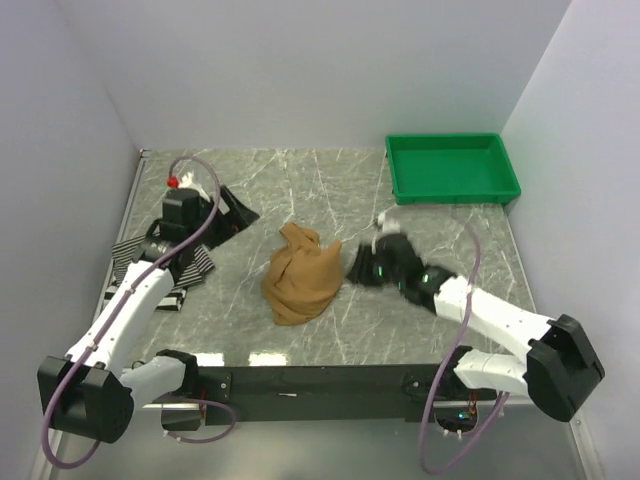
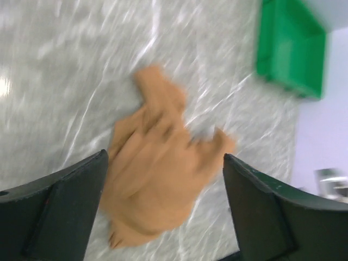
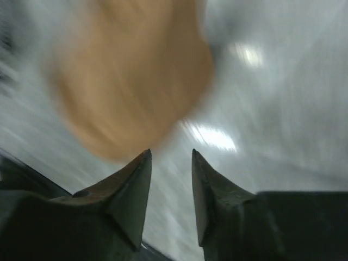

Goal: Fold and stack the tank tops
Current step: Move the tank top to the center of the board

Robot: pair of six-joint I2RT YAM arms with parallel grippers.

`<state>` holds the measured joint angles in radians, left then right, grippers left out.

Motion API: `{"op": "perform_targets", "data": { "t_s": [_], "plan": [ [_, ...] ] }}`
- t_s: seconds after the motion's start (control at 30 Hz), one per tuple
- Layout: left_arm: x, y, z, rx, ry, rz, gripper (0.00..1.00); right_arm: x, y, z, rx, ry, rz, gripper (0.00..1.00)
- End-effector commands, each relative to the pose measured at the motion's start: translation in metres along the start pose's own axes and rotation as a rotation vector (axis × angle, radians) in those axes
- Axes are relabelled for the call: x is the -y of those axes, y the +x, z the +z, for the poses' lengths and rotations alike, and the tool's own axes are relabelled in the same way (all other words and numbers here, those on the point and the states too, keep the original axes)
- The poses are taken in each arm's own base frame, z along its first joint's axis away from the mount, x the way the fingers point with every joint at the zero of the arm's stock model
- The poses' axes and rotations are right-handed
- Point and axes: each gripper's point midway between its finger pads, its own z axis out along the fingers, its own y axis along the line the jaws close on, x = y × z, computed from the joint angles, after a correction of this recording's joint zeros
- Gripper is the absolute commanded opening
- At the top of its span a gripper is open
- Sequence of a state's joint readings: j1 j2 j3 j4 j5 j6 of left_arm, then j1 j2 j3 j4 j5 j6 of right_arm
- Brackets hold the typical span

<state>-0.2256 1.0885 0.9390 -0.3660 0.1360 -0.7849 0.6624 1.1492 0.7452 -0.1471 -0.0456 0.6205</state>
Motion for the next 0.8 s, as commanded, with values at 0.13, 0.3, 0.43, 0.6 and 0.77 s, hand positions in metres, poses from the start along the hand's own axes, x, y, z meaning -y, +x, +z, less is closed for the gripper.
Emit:
{"op": "perform_targets", "data": {
  "t_s": [0.13, 0.3, 0.43, 0.6, 0.77],
  "plan": [
    [-0.051, 0.096, 0.023, -0.238, -0.039, -0.096, 0.81, 0.021, 0.05, -0.027, 0.022, 0.039, 0.115, 0.5],
    [-0.048, 0.114, 0.041, -0.278, -0.033, -0.088, 0.83, 0.008, 0.024, -0.021, 0.049, 0.067, 0.056, 0.51],
    [-0.036, 0.093, 0.066, -0.257, -0.043, -0.046, 0.87, -0.015, -0.003, 0.005, 0.052, 0.075, 0.003, 0.51],
    [-0.027, 0.095, 0.098, -0.339, -0.05, -0.002, 0.84, -0.016, -0.039, 0.058, 0.046, 0.228, -0.077, 0.57],
    [-0.035, 0.116, 0.101, -0.397, -0.052, 0.019, 0.79, 0.012, -0.056, 0.09, 0.004, 0.324, -0.104, 0.6]
  ]
}}
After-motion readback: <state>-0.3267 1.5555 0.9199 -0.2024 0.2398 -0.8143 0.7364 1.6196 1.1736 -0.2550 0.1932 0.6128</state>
